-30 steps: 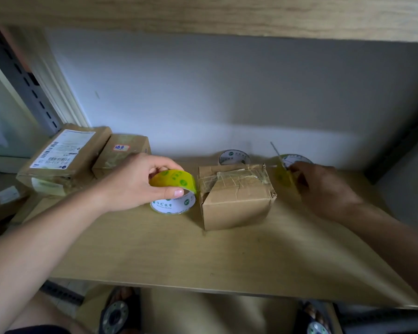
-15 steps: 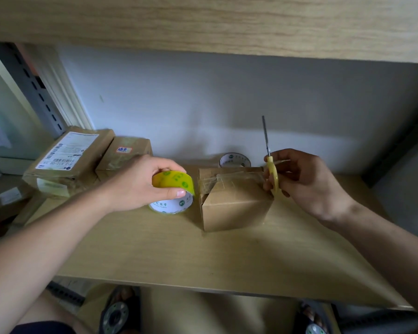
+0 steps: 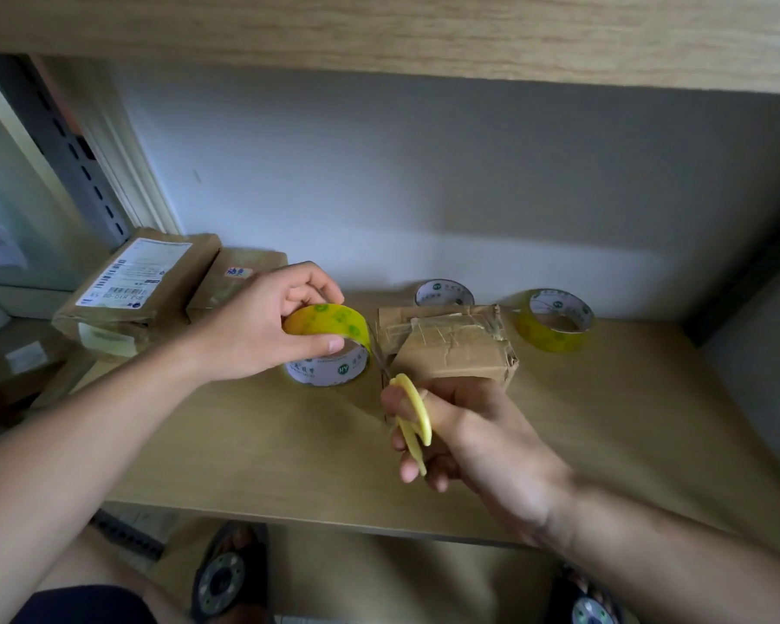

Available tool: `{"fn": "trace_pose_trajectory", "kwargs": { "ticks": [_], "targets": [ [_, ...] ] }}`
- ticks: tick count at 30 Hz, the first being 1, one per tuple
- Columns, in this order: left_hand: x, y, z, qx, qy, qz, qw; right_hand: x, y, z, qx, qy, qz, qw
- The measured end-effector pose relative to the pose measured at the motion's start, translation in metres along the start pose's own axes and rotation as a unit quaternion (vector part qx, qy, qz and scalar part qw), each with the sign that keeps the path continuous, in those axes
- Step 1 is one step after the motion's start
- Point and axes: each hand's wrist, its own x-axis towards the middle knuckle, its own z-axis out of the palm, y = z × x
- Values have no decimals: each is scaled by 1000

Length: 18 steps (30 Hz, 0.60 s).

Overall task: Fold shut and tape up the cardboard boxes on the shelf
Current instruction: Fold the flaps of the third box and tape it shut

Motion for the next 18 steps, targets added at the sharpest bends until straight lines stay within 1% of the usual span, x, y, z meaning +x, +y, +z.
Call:
{"fn": "trace_pose_trajectory", "kwargs": {
  "ticks": [5, 10, 13, 18],
  "targets": [
    [0, -1, 1, 3, -2, -5, 1000, 2, -6, 4, 5, 22, 10, 1000],
    [-3, -1, 2, 16, -3, -9, 1000, 2, -13, 7, 3, 23, 26, 999],
    [-5, -2, 1, 43, -1, 2, 999, -1, -10, 8, 4, 27, 37, 999],
    [-7, -3, -2, 50, 0, 4, 999, -1, -5, 14, 14, 32, 48, 998]
  ]
}}
